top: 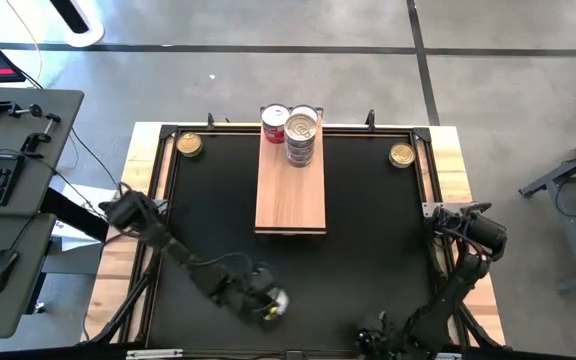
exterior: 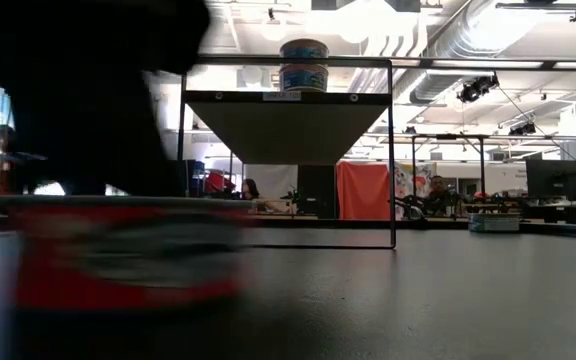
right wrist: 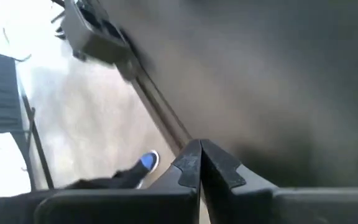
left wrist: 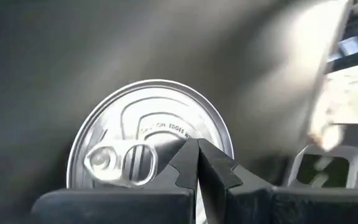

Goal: Stack canned seafood by type on shelf
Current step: Stack the red tuna can on top of the red tuna can on the shelf

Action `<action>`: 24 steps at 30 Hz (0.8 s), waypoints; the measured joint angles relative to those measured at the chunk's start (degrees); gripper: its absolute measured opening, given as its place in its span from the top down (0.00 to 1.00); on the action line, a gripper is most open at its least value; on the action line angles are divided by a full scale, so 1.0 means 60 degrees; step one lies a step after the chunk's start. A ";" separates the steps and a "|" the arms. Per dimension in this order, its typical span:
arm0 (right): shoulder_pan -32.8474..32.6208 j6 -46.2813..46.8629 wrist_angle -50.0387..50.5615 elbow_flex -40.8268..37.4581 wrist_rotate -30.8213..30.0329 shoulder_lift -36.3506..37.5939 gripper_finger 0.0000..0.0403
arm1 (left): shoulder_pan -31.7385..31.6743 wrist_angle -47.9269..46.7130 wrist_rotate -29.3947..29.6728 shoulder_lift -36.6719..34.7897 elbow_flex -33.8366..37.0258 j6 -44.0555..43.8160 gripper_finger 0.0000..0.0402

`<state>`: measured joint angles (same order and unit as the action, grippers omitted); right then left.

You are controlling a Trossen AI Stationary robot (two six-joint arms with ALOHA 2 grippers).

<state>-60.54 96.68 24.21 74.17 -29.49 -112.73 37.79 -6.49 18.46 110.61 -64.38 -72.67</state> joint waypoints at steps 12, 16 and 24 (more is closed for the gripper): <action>0.1976 -0.3422 -0.1088 0.0004 -0.0145 0.0358 1.00 | -0.1508 0.1323 -0.1051 0.0090 -0.0955 0.3063 1.00; 0.2490 -0.4259 -0.0808 0.0004 0.0296 0.0836 1.00 | -0.1120 -0.0094 -0.0627 -0.0877 -0.0980 0.3972 1.00; 0.3832 -0.5558 -0.0079 0.0000 0.3191 0.0581 1.00 | 0.0689 -0.2513 0.2706 -0.0965 -0.0940 0.4499 1.00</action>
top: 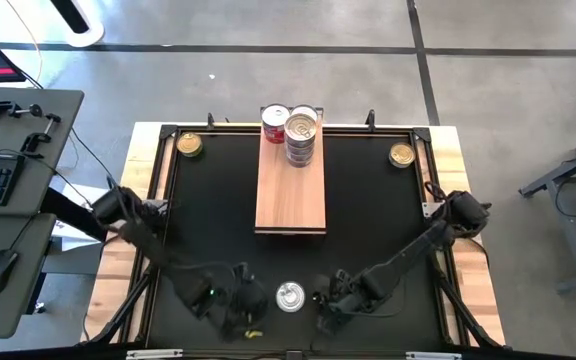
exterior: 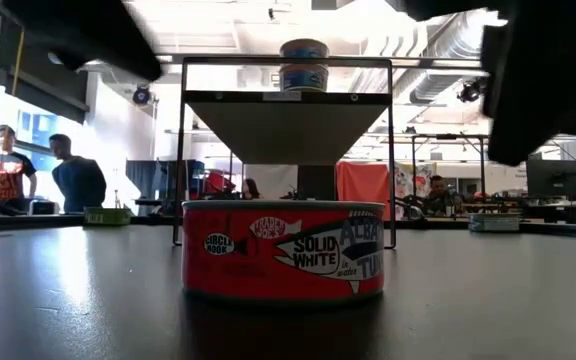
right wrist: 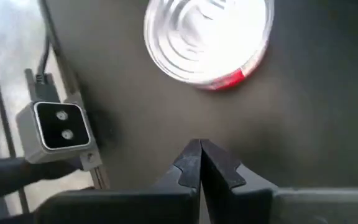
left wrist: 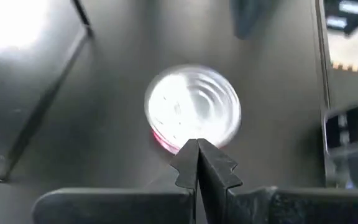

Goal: Stack canned seafood by type on shelf
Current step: Stack the red tuna can on top of the red tuna can on the shelf

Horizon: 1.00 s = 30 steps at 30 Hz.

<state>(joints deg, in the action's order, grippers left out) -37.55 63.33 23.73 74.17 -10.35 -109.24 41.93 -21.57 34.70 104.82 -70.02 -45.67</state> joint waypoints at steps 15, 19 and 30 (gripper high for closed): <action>0.1064 -0.0639 0.0802 0.0000 0.1260 -0.0440 1.00 | -0.0147 0.2492 0.0509 0.1507 -0.0007 0.2339 1.00; 0.1076 -0.0784 0.0387 -0.0001 0.1245 -0.0772 1.00 | -0.0332 0.2512 0.0436 0.1474 -0.0007 0.2792 1.00; 0.0993 -0.0673 -0.0329 -0.0007 0.0185 -0.0989 1.00 | -0.0361 0.2023 -0.0053 0.1578 -0.0015 0.2899 1.00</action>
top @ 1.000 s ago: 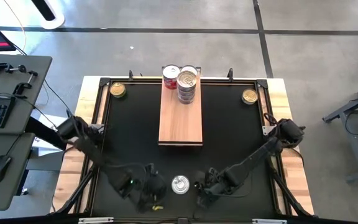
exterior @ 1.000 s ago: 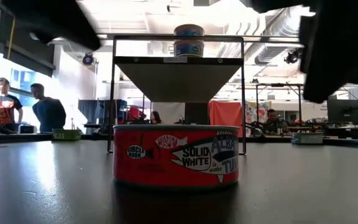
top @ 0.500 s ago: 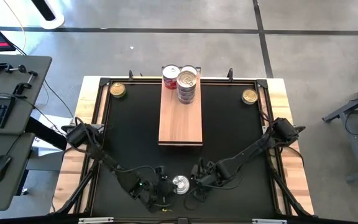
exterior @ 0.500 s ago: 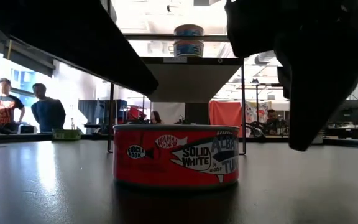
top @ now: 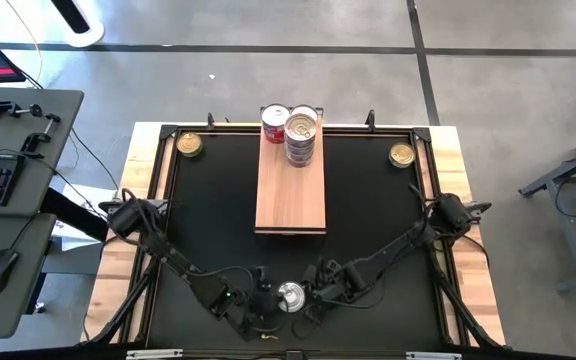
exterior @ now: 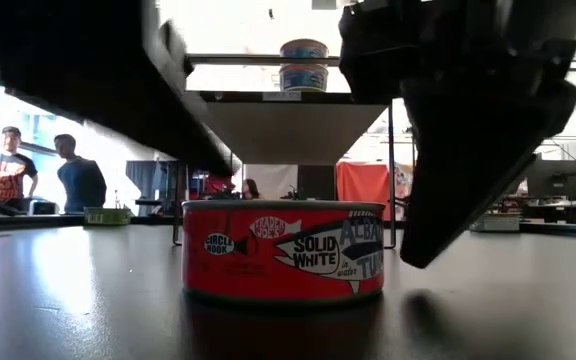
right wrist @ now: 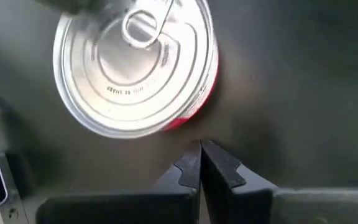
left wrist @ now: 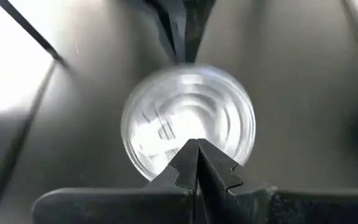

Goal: Stack canned seafood by type on shelf
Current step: Stack the red tuna can on top of the red tuna can on the shelf

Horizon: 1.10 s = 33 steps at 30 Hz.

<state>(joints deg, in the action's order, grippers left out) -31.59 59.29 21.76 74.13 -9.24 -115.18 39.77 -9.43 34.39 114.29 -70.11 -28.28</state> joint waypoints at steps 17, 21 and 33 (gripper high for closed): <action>0.0021 0.0209 -0.0873 0.0333 -0.0080 -0.0001 1.00 | 0.0143 -0.0534 0.0041 0.0195 -0.0003 -0.0501 1.00; 0.0007 -0.0057 -0.0795 0.0887 -0.0042 0.0020 1.00 | 0.0151 -0.0909 0.0139 0.0163 -0.0005 -0.0501 1.00; 0.0050 -0.0290 -0.1168 0.1169 -0.0294 0.0058 1.00 | 0.0124 -0.1512 0.0219 0.0196 -0.0003 -0.0473 1.00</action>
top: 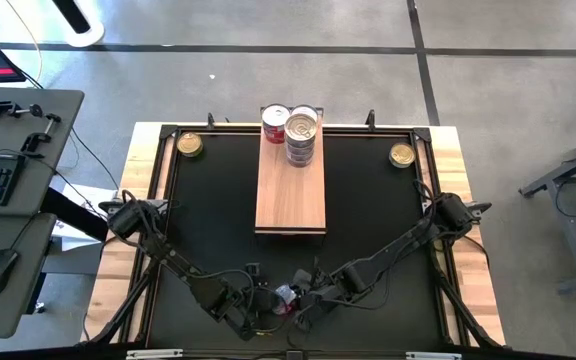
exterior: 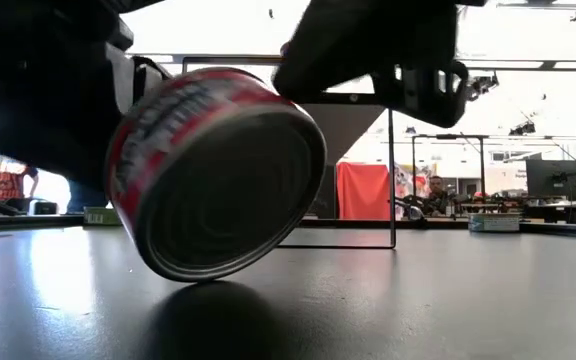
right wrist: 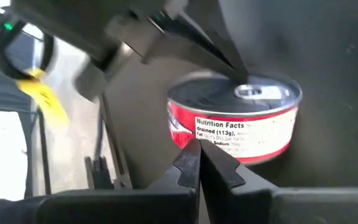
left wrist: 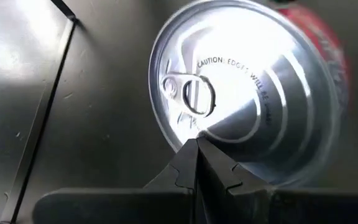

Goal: Stack canned seafood by type on shelf
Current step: Stack the red tuna can on top of the red tuna can on the shelf

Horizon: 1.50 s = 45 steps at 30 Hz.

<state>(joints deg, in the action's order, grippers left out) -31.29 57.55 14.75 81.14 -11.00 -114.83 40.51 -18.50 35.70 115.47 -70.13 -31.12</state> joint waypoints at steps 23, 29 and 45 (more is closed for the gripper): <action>0.0473 -0.1183 -0.0580 -0.0017 -0.0081 0.0087 1.00 | 0.0007 0.0211 -0.1131 -0.0043 0.0029 -0.0210 1.00; 0.0507 -0.1720 -0.0187 -0.0033 -0.0193 0.0760 1.00 | 0.0007 0.0437 -0.1114 -0.0183 0.0018 -0.0337 1.00; 0.0032 -0.1341 0.1286 -0.0029 0.0100 0.1239 0.92 | -0.0018 0.1605 -0.1070 -0.0139 0.0011 -0.0374 1.00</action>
<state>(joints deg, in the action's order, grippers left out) -31.10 49.51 22.47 80.97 -10.40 -107.39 40.40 -8.87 29.28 114.63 -70.06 -33.36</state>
